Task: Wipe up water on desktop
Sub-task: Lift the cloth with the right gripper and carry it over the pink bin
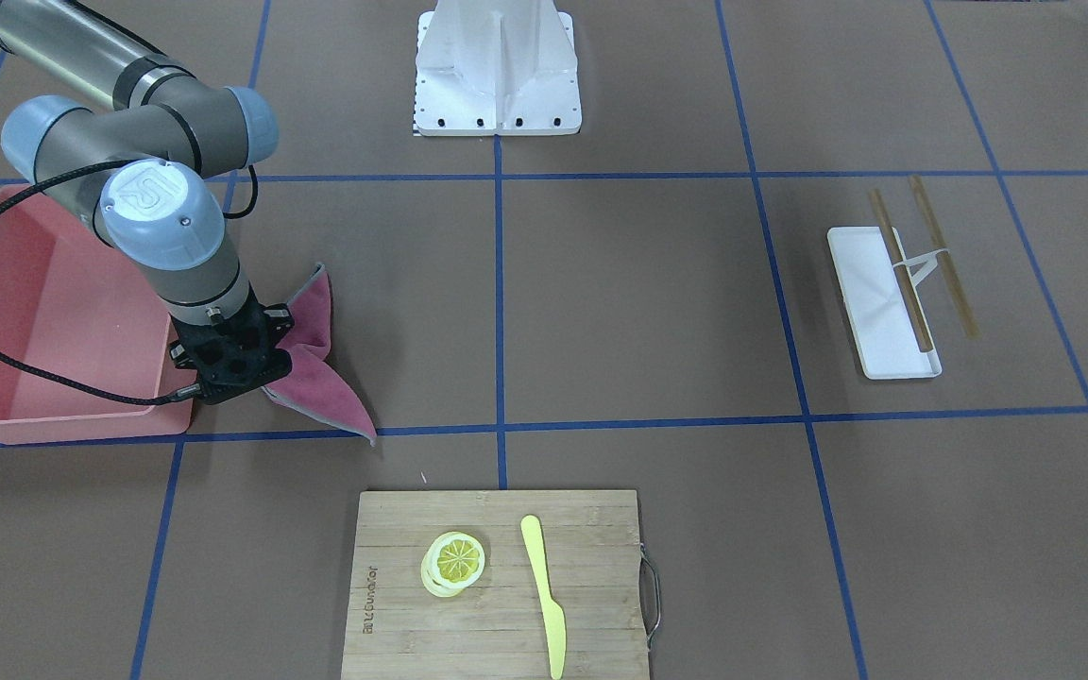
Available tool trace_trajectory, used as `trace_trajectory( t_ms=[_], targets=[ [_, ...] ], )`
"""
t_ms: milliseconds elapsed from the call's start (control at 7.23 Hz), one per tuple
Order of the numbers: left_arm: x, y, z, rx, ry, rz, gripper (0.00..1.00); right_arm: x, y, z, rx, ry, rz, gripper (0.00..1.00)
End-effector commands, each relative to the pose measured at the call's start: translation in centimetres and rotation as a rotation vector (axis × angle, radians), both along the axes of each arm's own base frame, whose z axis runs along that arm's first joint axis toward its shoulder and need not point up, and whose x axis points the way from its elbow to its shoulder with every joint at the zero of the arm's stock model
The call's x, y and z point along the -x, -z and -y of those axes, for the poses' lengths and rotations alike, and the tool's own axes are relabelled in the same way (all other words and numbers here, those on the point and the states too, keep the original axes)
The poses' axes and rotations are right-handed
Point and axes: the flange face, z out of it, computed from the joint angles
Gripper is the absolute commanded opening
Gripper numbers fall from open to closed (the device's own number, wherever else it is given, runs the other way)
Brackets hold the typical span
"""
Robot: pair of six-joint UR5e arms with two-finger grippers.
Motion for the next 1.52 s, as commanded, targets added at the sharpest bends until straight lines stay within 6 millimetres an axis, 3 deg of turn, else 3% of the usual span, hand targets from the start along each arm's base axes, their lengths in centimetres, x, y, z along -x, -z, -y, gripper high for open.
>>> trace_trajectory(
  t_ms=[0,277,553,691,830,1106,1383],
  targets=[
    [0.0,-0.2,-0.1,0.003,0.000,0.000,0.98,-4.5,2.2,2.5,-0.054,-0.071,0.059,0.00],
    [0.0,-0.1,0.0,0.001,0.000,0.000,0.98,-10.9,6.7,3.5,-0.110,-0.144,0.143,0.00],
    [0.0,-0.6,0.0,0.009,0.000,0.001,0.98,-13.8,10.6,1.9,-0.161,-0.160,0.214,0.00],
    [0.0,-0.8,0.2,0.007,0.000,0.001,0.99,-16.6,11.8,1.4,-0.143,-0.155,0.275,0.00],
    [-0.1,-0.8,0.1,0.007,-0.002,0.001,0.99,-21.0,11.2,1.1,-0.113,-0.184,0.315,0.00],
    [0.0,-0.5,0.0,-0.001,-0.002,-0.004,0.98,-27.8,6.6,-2.6,0.035,-0.255,0.284,0.00],
    [-0.3,-0.6,-0.3,0.007,-0.010,-0.036,0.99,-30.4,-0.1,-6.6,0.153,-0.292,0.210,0.00]
  ],
)
